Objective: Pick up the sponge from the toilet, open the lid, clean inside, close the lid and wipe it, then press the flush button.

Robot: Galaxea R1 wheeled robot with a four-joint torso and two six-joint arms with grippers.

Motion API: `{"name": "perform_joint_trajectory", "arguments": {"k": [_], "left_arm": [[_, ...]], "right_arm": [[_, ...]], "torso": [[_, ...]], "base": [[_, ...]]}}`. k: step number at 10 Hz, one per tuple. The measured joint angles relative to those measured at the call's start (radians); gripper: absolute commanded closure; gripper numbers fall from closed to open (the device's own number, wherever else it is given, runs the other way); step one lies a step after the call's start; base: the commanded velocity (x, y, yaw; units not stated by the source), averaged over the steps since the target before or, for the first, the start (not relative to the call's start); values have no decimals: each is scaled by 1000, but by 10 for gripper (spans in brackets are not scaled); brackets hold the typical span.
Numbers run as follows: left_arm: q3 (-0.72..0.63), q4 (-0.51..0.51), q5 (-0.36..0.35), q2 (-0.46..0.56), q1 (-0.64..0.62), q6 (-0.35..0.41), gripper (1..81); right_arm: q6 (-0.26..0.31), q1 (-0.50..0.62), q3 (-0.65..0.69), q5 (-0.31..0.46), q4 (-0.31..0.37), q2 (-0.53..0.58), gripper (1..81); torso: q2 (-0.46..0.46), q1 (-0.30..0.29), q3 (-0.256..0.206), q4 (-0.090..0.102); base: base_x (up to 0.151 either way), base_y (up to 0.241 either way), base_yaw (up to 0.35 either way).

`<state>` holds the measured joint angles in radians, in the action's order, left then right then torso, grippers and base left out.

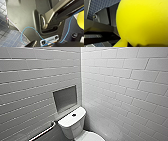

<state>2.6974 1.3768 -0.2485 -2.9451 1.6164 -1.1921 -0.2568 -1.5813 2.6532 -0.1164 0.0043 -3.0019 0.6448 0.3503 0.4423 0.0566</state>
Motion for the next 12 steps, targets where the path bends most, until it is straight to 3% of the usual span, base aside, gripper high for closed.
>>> {"name": "perform_joint_trajectory", "arguments": {"k": [4,8,12], "left_arm": [[2,0,2,-13,-3,19,10],[13,0,4,-11,-1,19,10],[13,0,4,-11,5,19,10]], "right_arm": [[20,-4,52,4,-9,-58,811],[21,-10,53,3,-9,-51,811],[21,-12,53,2,-9,-54,811]], "torso": [[-137,-89,-14,0],[-267,-174,-138,0],[-388,-253,-167,0]], "base": [[0,0,0],[0,0,0],[0,0,0]]}}
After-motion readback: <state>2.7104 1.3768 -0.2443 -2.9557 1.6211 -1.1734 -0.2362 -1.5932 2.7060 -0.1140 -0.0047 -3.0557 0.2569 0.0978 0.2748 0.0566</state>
